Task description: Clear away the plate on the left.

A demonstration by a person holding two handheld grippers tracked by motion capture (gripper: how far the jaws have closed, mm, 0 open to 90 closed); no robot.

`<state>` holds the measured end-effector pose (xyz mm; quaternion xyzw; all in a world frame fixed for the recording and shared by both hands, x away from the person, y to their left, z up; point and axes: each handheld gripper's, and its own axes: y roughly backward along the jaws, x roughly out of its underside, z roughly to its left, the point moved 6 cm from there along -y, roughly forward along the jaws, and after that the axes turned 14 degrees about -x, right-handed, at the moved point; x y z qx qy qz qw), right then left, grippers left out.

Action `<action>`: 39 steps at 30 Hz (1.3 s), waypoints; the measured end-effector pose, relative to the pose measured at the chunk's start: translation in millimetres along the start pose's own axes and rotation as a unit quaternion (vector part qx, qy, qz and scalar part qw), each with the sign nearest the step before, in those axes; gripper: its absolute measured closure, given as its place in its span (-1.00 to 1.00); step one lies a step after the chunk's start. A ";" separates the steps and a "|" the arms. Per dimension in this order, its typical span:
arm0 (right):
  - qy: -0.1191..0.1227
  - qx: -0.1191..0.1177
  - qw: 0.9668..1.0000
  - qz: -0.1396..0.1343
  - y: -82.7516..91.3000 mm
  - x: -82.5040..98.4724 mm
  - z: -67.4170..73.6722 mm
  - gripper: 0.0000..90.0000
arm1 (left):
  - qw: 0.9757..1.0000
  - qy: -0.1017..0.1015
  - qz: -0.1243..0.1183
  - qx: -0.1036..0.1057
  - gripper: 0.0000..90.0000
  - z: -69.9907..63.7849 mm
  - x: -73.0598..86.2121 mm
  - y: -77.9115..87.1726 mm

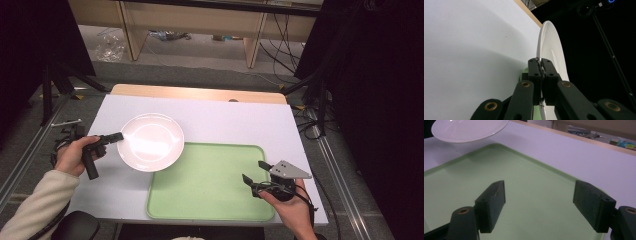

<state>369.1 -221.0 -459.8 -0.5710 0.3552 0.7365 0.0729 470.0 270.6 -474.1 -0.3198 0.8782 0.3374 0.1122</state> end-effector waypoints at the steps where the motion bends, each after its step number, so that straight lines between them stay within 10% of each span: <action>1: 0.001 0.000 1.000 0.000 0.0 0.0 -0.1 -0.40 | 1.000 0.000 0.001 0.000 0.93 -0.9 0.0 -0.5; 39: 0.000 0.000 1.000 -0.002 0.4 -0.3 0.0 -0.40 | 1.000 -0.012 0.015 0.011 0.93 -18.4 6.1 -14.6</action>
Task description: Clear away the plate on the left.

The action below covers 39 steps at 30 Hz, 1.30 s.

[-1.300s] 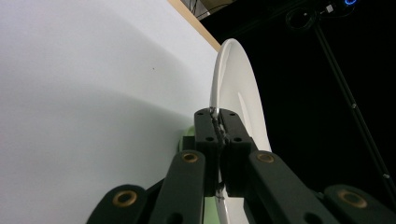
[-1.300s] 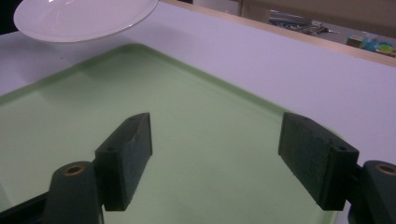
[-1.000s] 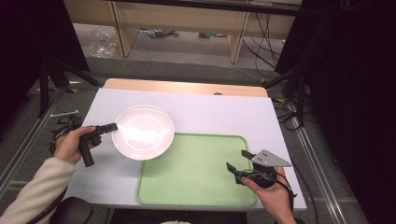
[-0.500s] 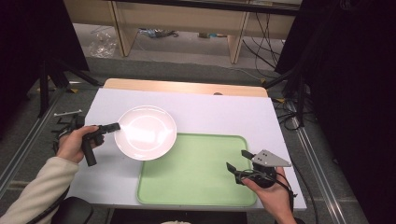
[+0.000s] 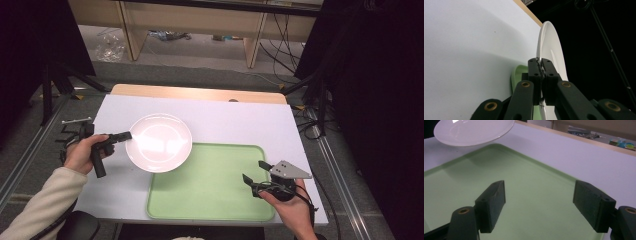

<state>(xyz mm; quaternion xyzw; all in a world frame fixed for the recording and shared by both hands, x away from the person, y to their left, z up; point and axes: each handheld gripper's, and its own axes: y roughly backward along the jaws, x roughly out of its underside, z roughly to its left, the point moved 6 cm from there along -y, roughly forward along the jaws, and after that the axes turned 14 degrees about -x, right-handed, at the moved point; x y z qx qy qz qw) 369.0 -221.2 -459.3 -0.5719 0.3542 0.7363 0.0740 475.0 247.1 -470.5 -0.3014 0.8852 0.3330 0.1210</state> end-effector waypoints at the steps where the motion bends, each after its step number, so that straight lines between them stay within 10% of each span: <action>1: 0.000 0.000 1.000 0.000 0.0 0.0 0.0 -0.40 | 1.000 0.000 0.000 0.000 0.93 0.0 0.0 0.0; 39: -0.005 0.000 1.000 0.007 1.5 0.9 0.3 -0.40 | 0.999 -0.025 0.028 0.007 0.93 -21.7 13.2 -21.7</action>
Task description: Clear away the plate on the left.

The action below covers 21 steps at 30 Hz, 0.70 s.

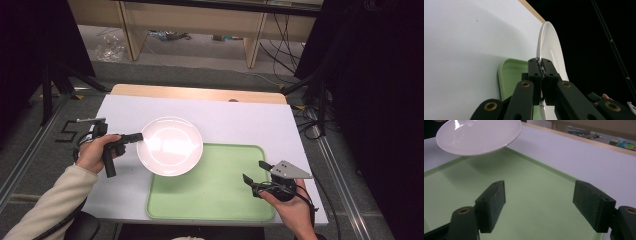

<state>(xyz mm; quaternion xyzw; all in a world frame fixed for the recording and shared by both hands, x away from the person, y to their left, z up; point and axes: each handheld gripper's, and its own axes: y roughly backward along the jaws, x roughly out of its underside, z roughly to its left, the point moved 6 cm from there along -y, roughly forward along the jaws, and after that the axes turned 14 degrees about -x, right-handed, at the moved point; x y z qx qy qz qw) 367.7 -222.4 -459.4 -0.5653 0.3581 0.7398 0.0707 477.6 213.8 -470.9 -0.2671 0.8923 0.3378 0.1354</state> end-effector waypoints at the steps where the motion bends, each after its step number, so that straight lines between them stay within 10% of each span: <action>1: 0.007 0.003 1.000 -0.005 -0.4 -0.7 -1.2 -0.40 | 1.000 0.002 0.009 0.002 0.93 -1.3 0.8 -0.5; 21: 0.008 0.002 1.000 -0.006 0.1 -0.8 -1.3 -0.40 | 1.000 -0.008 0.017 0.004 0.93 -14.6 6.3 -14.0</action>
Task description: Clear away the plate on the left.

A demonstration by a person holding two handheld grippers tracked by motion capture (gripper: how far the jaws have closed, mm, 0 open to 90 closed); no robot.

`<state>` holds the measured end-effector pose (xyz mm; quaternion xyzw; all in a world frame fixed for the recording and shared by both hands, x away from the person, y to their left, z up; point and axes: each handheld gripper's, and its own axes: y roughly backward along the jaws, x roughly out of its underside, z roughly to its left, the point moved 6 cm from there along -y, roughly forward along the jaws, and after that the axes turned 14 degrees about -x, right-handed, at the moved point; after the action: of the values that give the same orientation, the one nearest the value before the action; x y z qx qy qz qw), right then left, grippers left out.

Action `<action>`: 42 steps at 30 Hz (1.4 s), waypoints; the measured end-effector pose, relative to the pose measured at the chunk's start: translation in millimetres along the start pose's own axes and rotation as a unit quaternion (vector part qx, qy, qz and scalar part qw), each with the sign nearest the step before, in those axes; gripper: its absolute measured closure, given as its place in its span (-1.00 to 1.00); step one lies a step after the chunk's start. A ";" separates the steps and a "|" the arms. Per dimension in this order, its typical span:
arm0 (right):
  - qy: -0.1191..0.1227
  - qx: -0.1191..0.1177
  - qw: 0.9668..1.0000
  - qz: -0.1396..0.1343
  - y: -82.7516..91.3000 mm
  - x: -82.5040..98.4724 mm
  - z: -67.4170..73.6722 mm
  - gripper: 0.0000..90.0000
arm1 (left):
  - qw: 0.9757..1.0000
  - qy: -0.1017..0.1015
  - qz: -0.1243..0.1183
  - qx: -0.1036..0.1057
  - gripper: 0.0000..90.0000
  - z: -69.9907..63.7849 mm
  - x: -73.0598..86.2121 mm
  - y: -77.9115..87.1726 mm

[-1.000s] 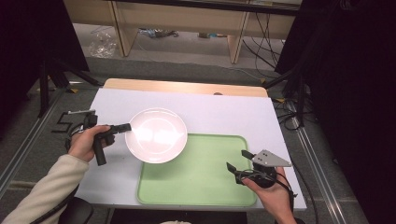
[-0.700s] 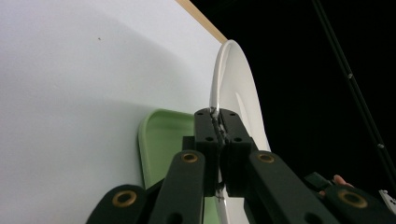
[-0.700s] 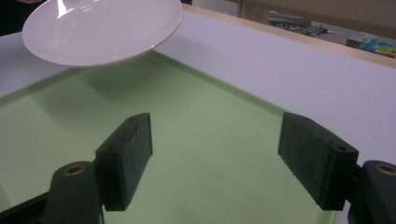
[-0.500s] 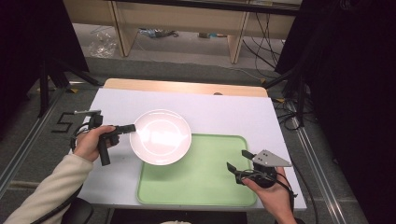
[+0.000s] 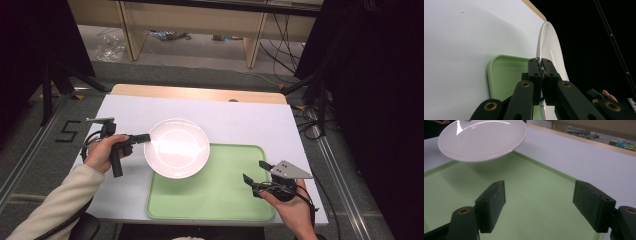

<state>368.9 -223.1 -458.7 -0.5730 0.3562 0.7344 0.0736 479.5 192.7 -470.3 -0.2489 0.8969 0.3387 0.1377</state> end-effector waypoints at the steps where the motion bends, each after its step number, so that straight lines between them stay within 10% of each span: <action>1: 0.000 0.000 1.000 0.000 0.0 0.0 0.0 -0.40 | 1.000 0.000 0.000 0.000 0.93 0.0 0.0 0.0; 42: -0.005 -0.002 1.000 -0.003 0.5 -0.4 1.1 -0.40 | 1.000 -0.017 0.024 -0.001 0.93 -14.8 10.9 -20.8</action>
<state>367.9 -222.7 -458.0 -0.5705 0.3530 0.7376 0.0767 480.4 165.4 -475.2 -0.2222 0.8997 0.3470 0.1443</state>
